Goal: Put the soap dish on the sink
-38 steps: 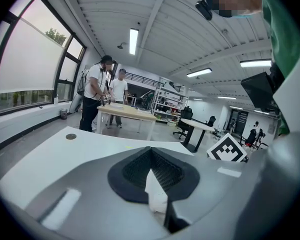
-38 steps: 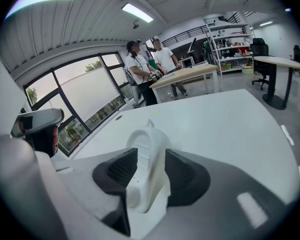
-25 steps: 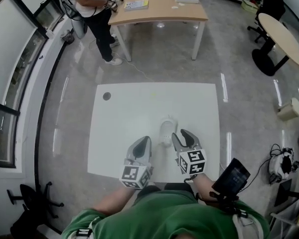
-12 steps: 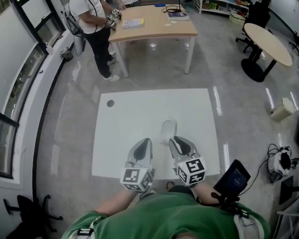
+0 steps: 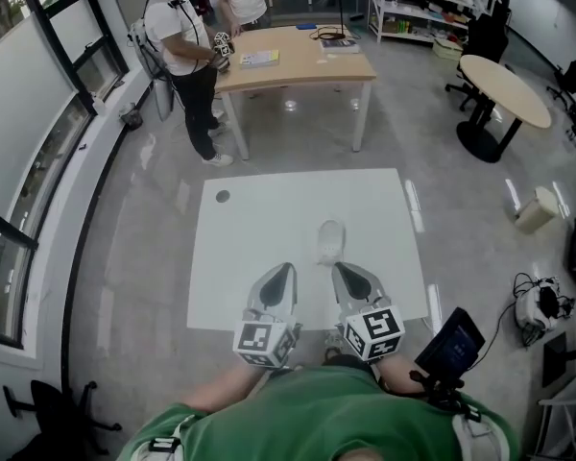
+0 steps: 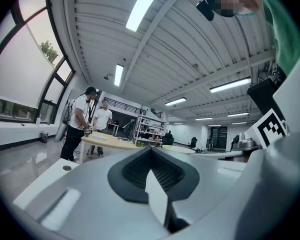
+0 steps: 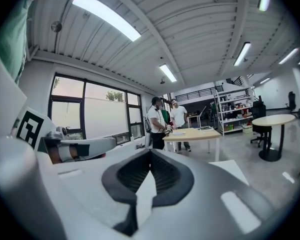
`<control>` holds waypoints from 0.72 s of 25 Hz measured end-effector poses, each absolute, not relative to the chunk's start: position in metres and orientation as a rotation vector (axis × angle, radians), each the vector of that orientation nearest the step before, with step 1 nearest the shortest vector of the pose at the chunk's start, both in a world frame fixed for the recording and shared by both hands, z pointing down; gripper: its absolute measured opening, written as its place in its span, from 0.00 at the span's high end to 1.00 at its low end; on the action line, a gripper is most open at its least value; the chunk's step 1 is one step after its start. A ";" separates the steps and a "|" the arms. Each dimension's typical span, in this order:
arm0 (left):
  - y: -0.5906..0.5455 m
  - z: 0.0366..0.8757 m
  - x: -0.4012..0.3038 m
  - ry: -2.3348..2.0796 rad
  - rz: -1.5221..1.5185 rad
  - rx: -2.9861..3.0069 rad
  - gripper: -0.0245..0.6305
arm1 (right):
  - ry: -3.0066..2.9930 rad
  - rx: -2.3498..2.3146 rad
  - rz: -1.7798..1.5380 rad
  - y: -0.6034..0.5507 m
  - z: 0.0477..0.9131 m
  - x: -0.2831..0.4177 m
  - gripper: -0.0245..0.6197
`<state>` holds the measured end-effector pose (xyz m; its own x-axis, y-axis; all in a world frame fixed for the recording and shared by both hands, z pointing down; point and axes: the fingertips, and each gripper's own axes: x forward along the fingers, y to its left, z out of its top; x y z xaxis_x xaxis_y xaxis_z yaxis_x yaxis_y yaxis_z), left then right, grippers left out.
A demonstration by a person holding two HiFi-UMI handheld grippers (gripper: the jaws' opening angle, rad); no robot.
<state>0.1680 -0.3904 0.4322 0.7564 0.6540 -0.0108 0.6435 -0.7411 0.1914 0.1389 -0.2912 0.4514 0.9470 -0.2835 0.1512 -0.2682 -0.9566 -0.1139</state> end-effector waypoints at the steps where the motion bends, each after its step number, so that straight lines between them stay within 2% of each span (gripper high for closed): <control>1: -0.394 0.429 0.164 1.043 0.078 2.763 0.95 | 0.421 -3.012 -0.248 -0.296 0.448 0.134 0.96; 18: -0.397 0.410 0.096 1.118 0.053 2.683 0.95 | 0.380 -3.057 -0.227 -0.316 0.423 0.058 0.96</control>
